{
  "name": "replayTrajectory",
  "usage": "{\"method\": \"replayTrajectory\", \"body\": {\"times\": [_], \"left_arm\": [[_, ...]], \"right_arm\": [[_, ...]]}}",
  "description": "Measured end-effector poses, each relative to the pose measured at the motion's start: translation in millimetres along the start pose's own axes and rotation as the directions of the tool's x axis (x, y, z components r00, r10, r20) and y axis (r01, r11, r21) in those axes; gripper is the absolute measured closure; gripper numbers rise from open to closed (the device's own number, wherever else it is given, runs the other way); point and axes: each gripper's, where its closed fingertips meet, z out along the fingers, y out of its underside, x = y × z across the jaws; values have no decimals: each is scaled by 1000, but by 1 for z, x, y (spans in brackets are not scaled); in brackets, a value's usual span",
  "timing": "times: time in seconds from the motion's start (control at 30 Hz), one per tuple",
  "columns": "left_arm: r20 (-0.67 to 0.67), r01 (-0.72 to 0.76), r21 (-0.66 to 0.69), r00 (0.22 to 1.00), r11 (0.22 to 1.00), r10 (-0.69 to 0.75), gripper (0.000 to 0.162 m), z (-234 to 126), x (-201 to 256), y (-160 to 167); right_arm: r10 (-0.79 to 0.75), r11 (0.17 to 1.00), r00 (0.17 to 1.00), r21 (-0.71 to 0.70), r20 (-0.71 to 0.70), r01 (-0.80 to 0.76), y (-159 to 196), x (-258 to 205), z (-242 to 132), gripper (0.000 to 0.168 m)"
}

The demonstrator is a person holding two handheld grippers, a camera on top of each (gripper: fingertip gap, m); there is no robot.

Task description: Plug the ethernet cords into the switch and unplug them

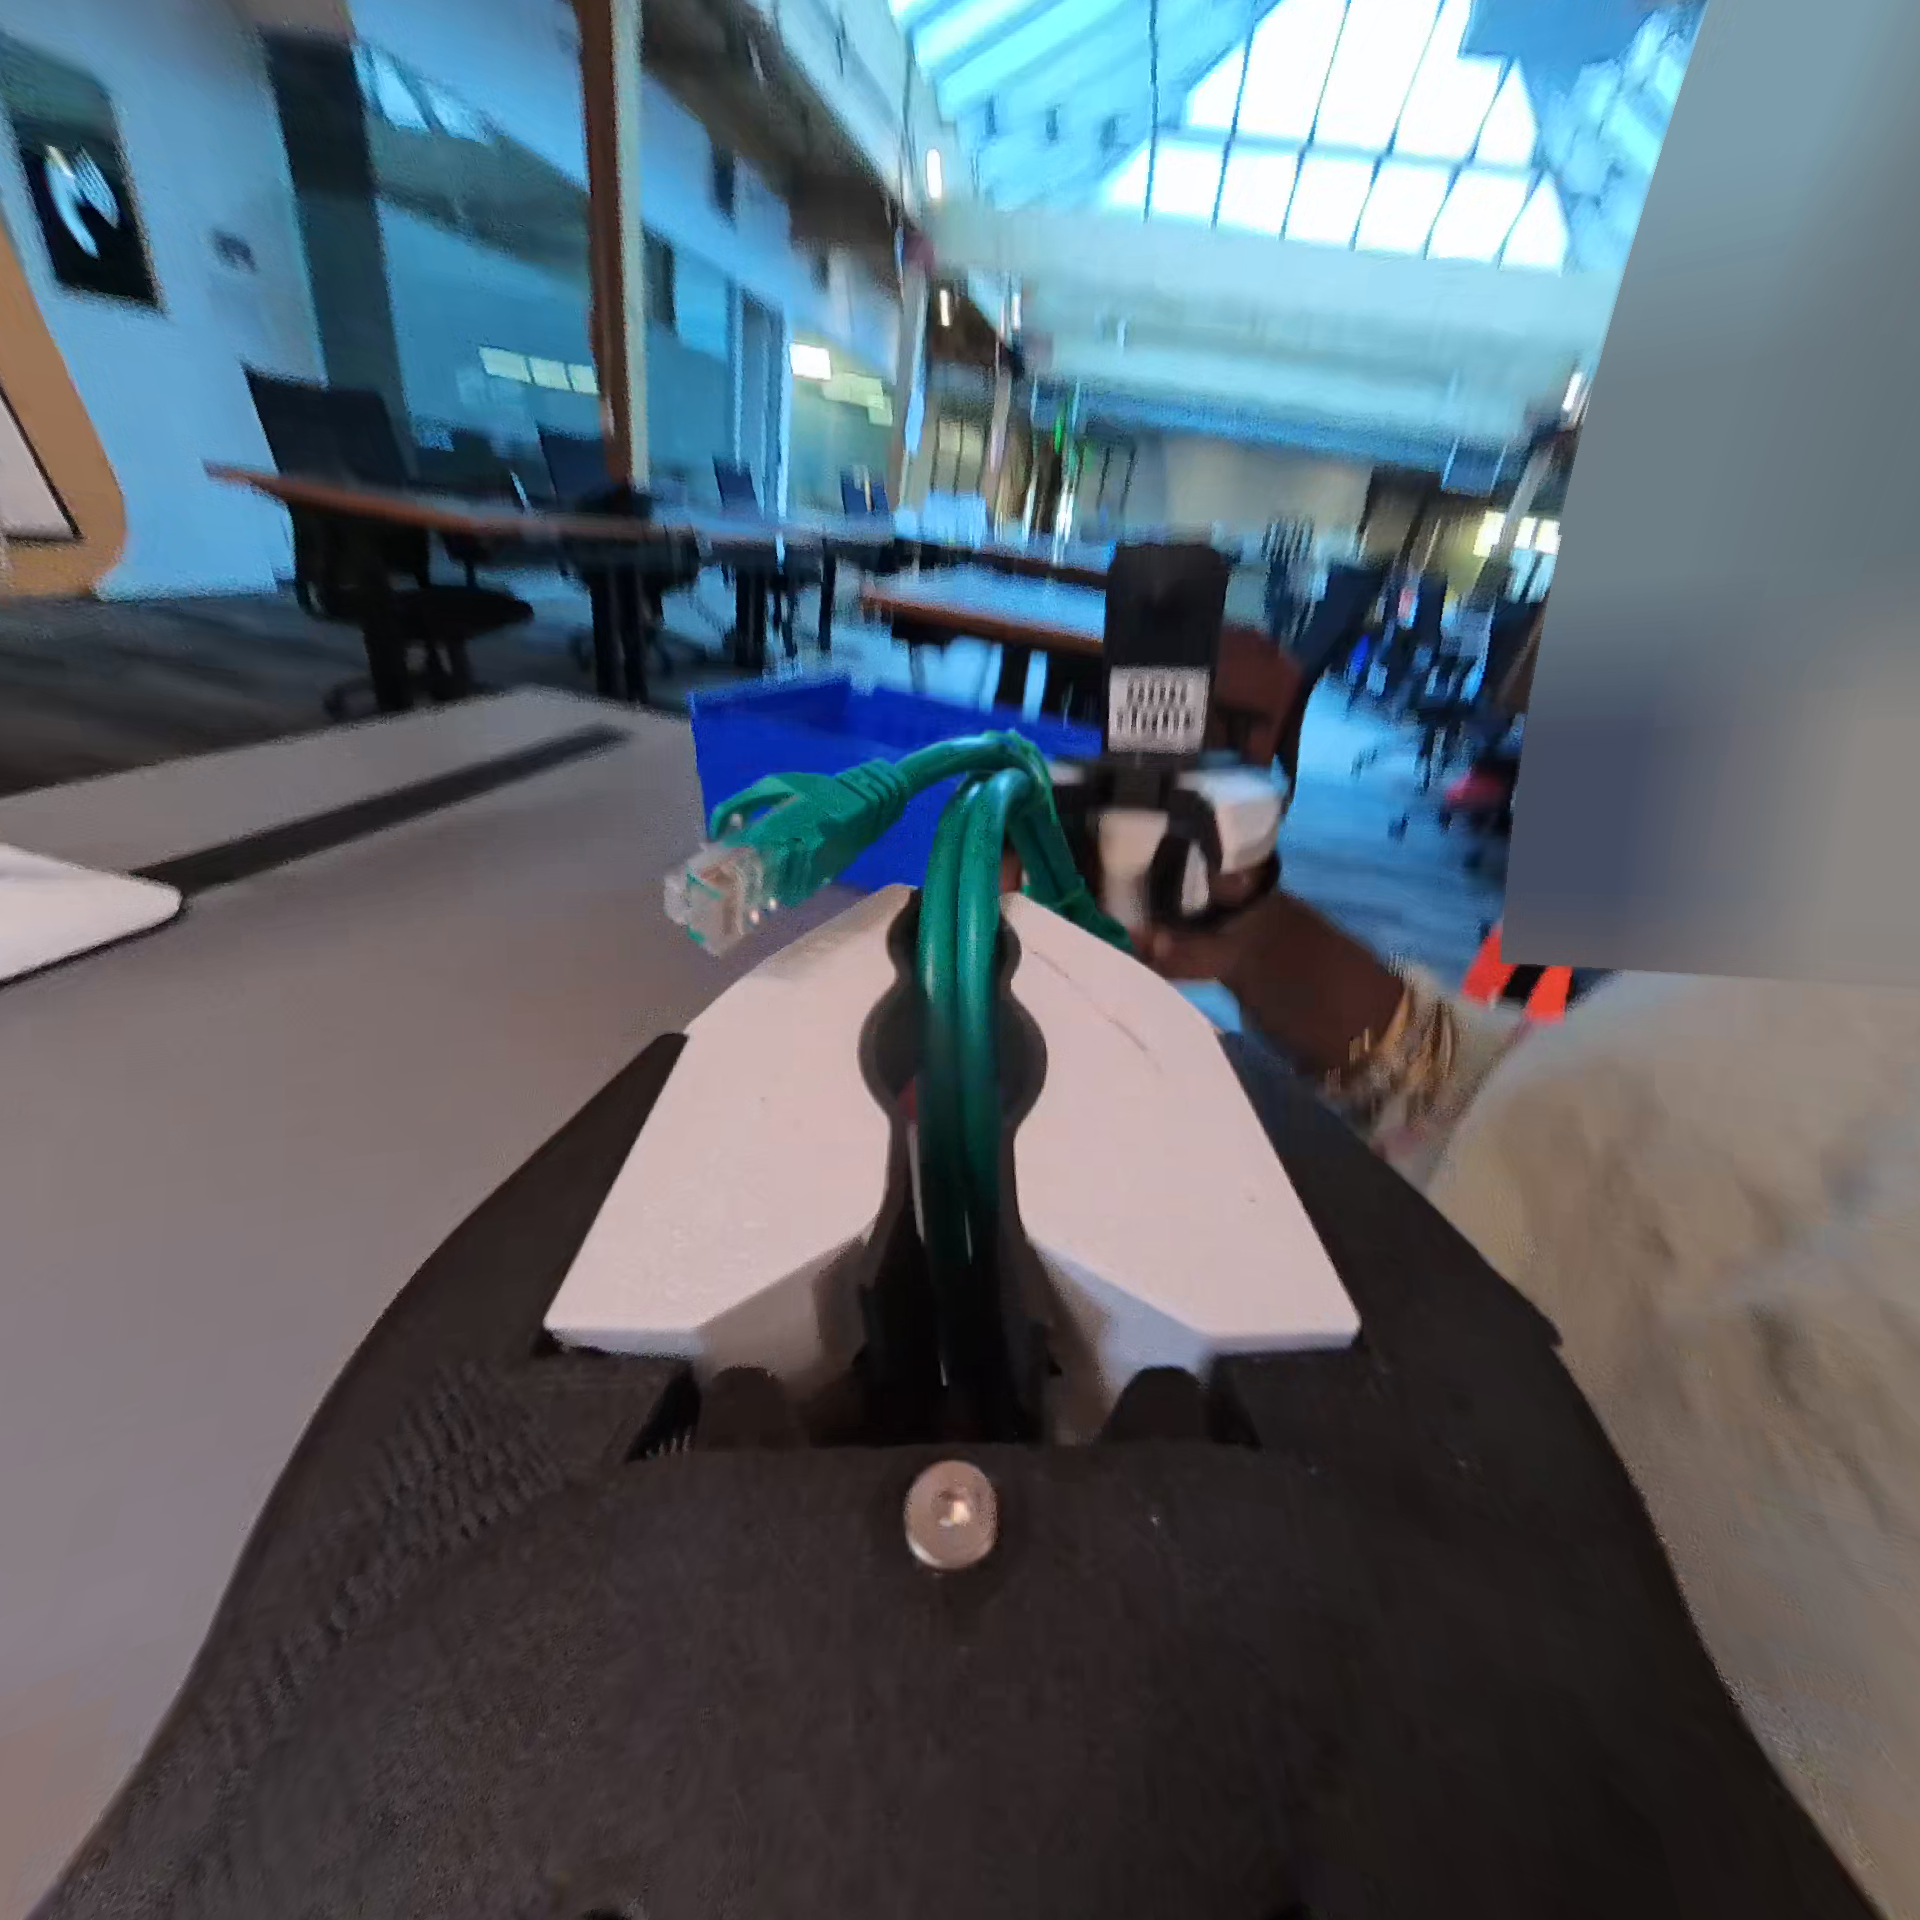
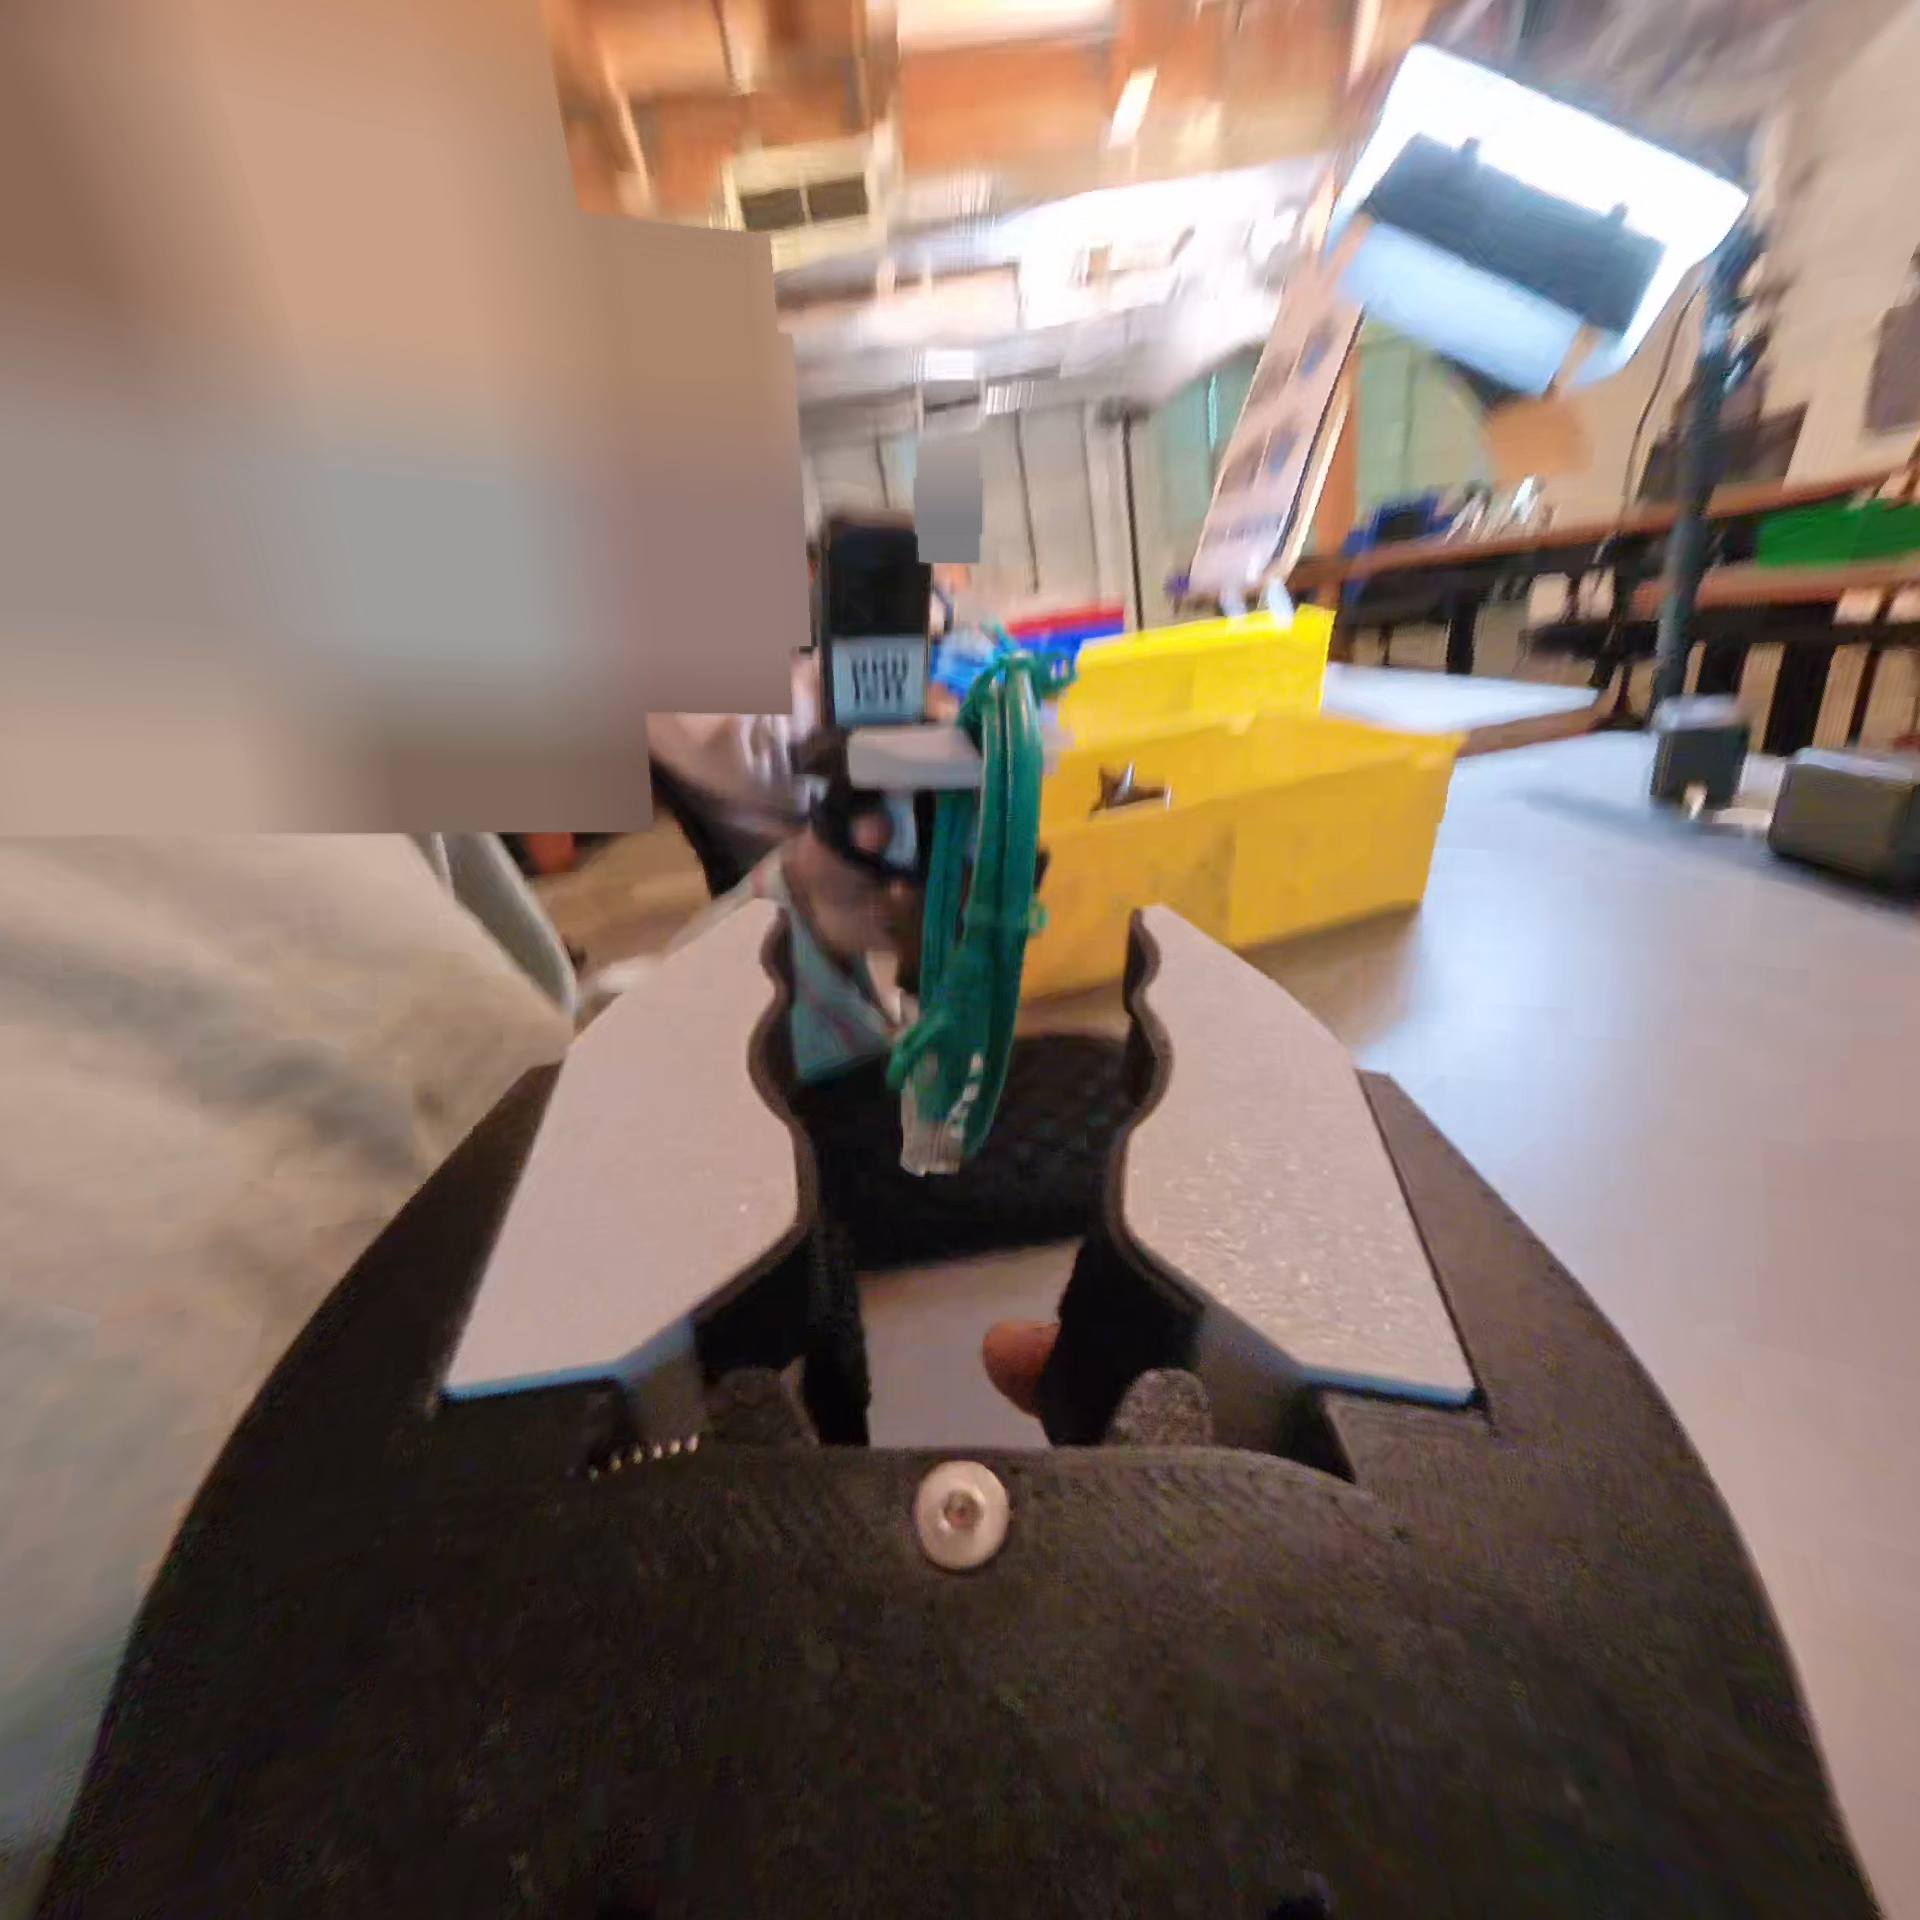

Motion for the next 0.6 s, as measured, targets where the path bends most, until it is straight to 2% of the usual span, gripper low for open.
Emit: {"method": "replayTrajectory", "body": {"times": [0.1,0.17,0.3,0.37,0.4,0.43,0.5,0.53,0.6], "left_arm": [[-18,-96,-195,995,976,94,152,-10,5,19],[-48,-156,-236,988,959,149,153,-10,12,22],[-132,-233,-302,970,924,202,152,-2,25,32],[-164,-266,-303,960,915,225,152,1,29,35],[-151,-264,-292,962,919,228,152,2,28,34],[-107,-254,-285,967,924,233,146,2,21,31],[76,-231,-268,963,935,260,120,1,-5,22],[199,-223,-254,940,941,276,108,-3,-21,15],[433,-202,-193,861,960,268,100,-17,-49,-6]], "right_arm": [[-79,989,997,-121,13,80,11,-7,-7,105],[-79,987,997,-136,22,81,11,-11,-1,112],[-37,980,995,-191,93,55,25,-25,25,115],[-61,968,990,-235,127,90,36,-32,35,135],[-96,960,990,-254,100,119,39,-28,37,152],[-125,956,989,-258,73,140,39,-24,38,152],[-169,959,985,-233,-15,161,31,-13,38,155],[-206,958,975,-219,-78,185,26,-6,37,155],[-274,954,932,-193,-239,231,11,10,31,155]]}}
